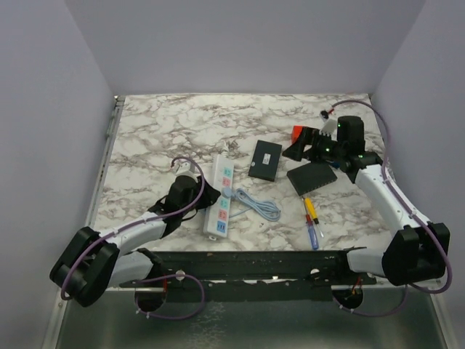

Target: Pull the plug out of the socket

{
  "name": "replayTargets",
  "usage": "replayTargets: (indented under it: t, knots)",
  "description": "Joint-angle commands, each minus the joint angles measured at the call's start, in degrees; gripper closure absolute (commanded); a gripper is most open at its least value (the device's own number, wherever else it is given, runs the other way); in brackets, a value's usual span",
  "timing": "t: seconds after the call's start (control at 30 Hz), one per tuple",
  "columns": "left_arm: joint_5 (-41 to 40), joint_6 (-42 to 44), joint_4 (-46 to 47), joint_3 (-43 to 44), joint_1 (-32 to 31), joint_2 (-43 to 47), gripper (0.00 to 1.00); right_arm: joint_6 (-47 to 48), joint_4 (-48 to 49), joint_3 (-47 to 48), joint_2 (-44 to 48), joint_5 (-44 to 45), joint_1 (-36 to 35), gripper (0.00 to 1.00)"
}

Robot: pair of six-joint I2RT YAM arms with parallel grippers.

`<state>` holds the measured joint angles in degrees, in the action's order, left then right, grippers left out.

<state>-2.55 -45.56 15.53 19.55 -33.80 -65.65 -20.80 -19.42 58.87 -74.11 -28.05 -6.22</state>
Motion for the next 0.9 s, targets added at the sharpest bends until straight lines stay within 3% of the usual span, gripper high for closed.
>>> replayTargets:
  t: [0.0, 0.27, 0.5, 0.67, 0.87]
  knots:
    - [6.9, 7.7, -1.7, 2.1, 0.1, -3.3, 1.0, 3.1, 6.4, -4.1, 2.0, -7.0, -6.8, 0.04]
    - [11.2, 11.3, -5.9, 7.5, 0.3, -11.0, 1.0, 3.8, 14.2, -11.1, 0.2, -6.0, -20.9, 0.08]
    - [11.3, 11.6, -6.9, 8.8, 0.3, -13.0, 1.0, 7.2, 17.2, -11.2, -7.0, 6.2, -32.8, 0.1]
    - [10.8, 12.1, -7.6, 9.0, 0.4, -12.6, 1.0, 9.0, 18.9, -10.2, -12.7, 15.2, -36.0, 0.16]
    - [10.8, 12.1, -8.0, 9.1, 0.3, -12.8, 1.0, 9.5, 23.2, -10.1, -16.4, 17.7, -37.4, 0.26]
